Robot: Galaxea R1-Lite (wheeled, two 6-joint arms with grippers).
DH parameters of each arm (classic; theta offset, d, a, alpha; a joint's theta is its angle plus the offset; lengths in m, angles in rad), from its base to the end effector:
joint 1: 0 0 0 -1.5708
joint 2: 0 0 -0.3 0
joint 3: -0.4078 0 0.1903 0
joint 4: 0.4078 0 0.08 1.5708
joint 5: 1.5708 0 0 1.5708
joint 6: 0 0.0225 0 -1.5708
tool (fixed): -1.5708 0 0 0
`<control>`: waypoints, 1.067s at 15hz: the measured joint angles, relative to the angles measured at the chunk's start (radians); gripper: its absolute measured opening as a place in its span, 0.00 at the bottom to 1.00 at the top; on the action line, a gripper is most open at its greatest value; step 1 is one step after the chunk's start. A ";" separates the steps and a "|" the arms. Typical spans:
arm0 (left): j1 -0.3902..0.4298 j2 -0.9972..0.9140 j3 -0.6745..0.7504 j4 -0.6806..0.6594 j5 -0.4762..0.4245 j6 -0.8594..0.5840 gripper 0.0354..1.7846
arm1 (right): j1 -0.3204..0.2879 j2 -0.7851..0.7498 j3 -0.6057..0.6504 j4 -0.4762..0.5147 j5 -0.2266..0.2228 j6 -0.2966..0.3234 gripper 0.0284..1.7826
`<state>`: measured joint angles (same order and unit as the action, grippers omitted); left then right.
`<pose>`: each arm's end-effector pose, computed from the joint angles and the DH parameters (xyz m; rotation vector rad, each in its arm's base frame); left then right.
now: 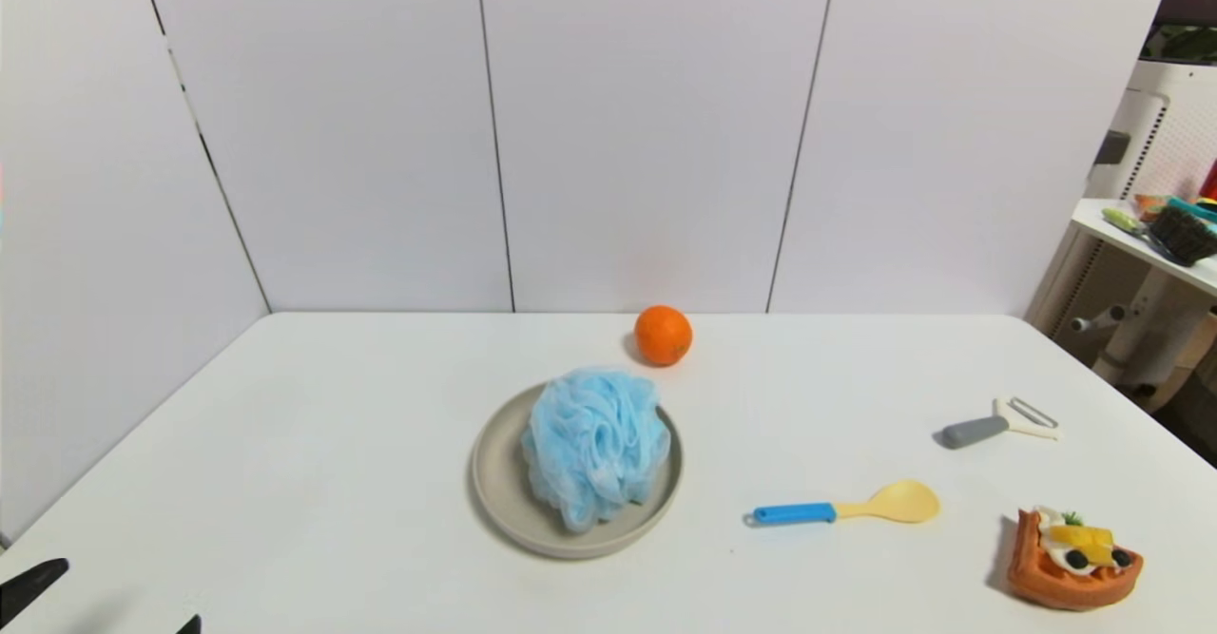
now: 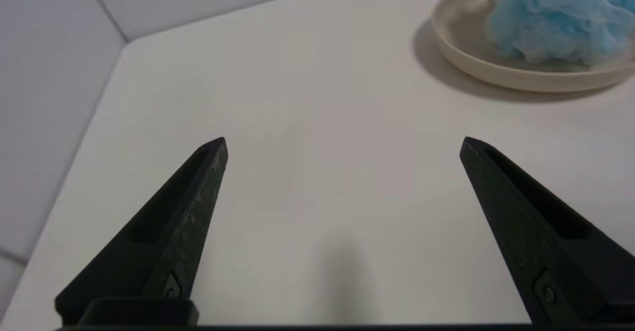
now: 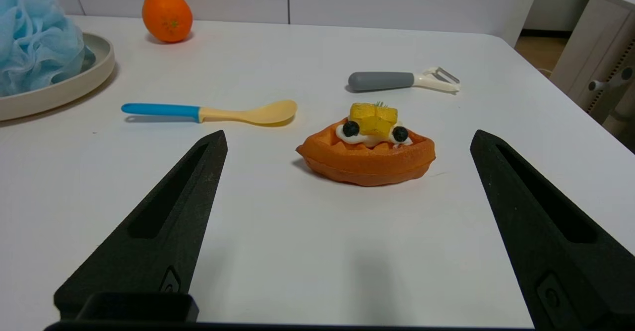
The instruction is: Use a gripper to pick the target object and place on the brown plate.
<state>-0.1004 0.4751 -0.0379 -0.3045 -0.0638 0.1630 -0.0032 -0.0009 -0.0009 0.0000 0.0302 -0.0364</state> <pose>0.0247 -0.0039 0.1181 0.1648 0.1192 -0.1744 -0.0229 0.0008 0.0757 -0.0364 -0.0023 0.0270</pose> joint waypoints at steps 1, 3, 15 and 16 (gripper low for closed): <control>0.035 -0.065 0.014 0.022 -0.001 -0.004 0.94 | 0.000 0.000 0.000 0.000 0.000 0.000 0.95; 0.074 -0.204 0.028 0.110 -0.001 -0.008 0.94 | 0.000 0.000 0.000 0.000 0.000 0.000 0.95; 0.099 -0.475 0.038 0.312 0.048 -0.131 0.94 | 0.000 0.000 0.000 0.000 0.000 0.000 0.95; 0.099 -0.476 0.038 0.311 0.049 -0.132 0.94 | 0.000 0.000 0.000 0.000 0.000 0.000 0.95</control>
<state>-0.0017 -0.0004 0.0000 0.0070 -0.0149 0.0306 -0.0032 -0.0009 -0.0009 0.0000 0.0298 -0.0364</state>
